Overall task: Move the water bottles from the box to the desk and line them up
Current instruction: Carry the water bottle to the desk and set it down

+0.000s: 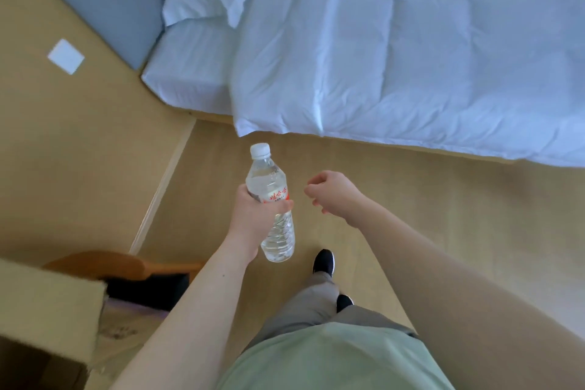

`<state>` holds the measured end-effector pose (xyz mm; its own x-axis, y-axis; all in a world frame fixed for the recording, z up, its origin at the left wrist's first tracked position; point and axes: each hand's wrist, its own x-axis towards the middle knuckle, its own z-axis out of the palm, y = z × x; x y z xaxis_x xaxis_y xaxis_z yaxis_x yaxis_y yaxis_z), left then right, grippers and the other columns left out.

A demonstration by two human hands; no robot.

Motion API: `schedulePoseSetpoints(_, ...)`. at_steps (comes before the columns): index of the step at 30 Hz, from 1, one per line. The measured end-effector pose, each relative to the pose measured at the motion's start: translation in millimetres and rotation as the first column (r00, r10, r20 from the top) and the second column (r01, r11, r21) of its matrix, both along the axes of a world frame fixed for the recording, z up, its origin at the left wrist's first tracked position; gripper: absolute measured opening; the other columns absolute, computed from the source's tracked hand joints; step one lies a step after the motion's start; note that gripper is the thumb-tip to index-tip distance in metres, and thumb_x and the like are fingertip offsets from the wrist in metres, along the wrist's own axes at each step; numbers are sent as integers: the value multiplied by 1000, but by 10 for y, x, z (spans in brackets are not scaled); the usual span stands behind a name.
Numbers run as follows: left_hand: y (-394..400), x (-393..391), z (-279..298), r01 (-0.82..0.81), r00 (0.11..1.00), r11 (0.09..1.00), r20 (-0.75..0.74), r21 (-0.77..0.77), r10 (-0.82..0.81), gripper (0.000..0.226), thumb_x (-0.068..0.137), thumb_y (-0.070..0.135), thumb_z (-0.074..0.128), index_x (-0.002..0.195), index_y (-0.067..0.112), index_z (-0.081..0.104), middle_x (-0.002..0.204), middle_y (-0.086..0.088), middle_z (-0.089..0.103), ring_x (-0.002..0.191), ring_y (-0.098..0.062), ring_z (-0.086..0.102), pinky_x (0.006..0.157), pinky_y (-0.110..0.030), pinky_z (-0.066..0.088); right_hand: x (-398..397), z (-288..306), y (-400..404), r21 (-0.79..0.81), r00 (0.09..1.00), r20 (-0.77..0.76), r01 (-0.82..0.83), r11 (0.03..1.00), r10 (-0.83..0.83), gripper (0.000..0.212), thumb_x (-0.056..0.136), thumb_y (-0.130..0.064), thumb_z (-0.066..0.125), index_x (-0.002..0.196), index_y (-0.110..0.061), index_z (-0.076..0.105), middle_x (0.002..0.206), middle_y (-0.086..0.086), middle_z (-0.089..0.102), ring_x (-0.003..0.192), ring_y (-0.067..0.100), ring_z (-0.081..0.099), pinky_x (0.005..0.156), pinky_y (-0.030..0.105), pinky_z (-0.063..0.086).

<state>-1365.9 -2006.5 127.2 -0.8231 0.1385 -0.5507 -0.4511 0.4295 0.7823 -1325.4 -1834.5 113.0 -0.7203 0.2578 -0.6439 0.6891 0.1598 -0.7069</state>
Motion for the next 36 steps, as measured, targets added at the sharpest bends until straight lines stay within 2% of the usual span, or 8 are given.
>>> schedulePoseSetpoints(4, 528, -328, -41, 136, 990, 991, 22, 2, -136, 60, 70, 9, 89, 119, 16, 55, 107, -2, 69, 96, -19, 69, 74, -32, 52, -45, -18, 479, -15, 986, 7, 166, 986, -166, 18, 88, -27, 59, 104, -21, 64, 99, 6, 73, 100, 26, 71, 87, 44, 59)
schedulePoseSetpoints(9, 1192, -710, -44, 329, 944, 944, 2, 1, -329, 57, 68, 10, 89, 114, 17, 56, 105, -3, 70, 94, -20, 70, 73, -32, 52, -55, -4, 1038, -7, 932, 42, 362, 932, -361, 19, 91, -27, 59, 107, -19, 64, 104, 9, 73, 104, 28, 70, 86, 41, 58)
schedulePoseSetpoints(12, 1573, -829, -30, 438, 899, 899, 3, -7, -438, 53, 67, 12, 90, 112, 16, 60, 102, -3, 72, 91, -19, 72, 71, -31, 52, 16, 6, 1278, -20, 874, 46, 485, 874, -484, 21, 93, -25, 58, 110, -17, 64, 106, 10, 72, 104, 25, 70, 86, 39, 58)
schedulePoseSetpoints(16, 2064, -799, -32, 563, 827, 827, -9, 4, -563, 35, 72, 7, 87, 93, 20, 62, 90, -1, 71, 80, -15, 69, 66, -28, 49, 233, 6, 1537, -46, 769, 51, 640, 767, -638, 21, 94, -24, 59, 112, -15, 63, 108, 8, 71, 97, 19, 69, 84, 36, 58)
schedulePoseSetpoints(20, 2528, -638, -61, 648, 762, 762, 13, 21, -648, 43, 70, 9, 88, 100, 19, 58, 95, -1, 69, 82, -14, 68, 65, -28, 48, 545, -8, 1795, -52, 656, 47, 754, 654, -753, 21, 94, -24, 60, 112, -15, 63, 108, 8, 71, 91, 17, 68, 85, 37, 58)
schedulePoseSetpoints(26, 3245, -281, -184, 773, 635, 634, 38, -26, -772, 70, 47, 33, 89, 111, 15, 64, 99, -3, 74, 86, -18, 74, 71, -34, 56, 1129, -114, 2216, -69, 517, 62, 856, 513, -854, 22, 94, -25, 59, 113, -17, 64, 106, 5, 70, 90, 15, 67, 82, 35, 57)
schedulePoseSetpoints(30, 3791, 59, -255, 806, 592, 591, 7, -34, -806, 64, 57, 24, 91, 111, 19, 57, 103, -1, 71, 92, -19, 72, 83, -42, 58, 1506, -228, 2647, -84, 468, 83, 883, 462, -880, 21, 95, -25, 59, 113, -16, 63, 106, 5, 69, 92, 17, 67, 81, 34, 57)
schedulePoseSetpoints(36, 4696, 621, -268, 813, 582, 581, -9, -37, -813, 61, 65, 16, 91, 114, 17, 54, 104, -2, 69, 94, -20, 70, 84, -40, 57, 2123, -262, 3473, -76, 436, 116, 900, 429, -893, 20, 95, -22, 57, 112, -15, 62, 107, 7, 69, 95, 19, 68, 85, 36, 57)
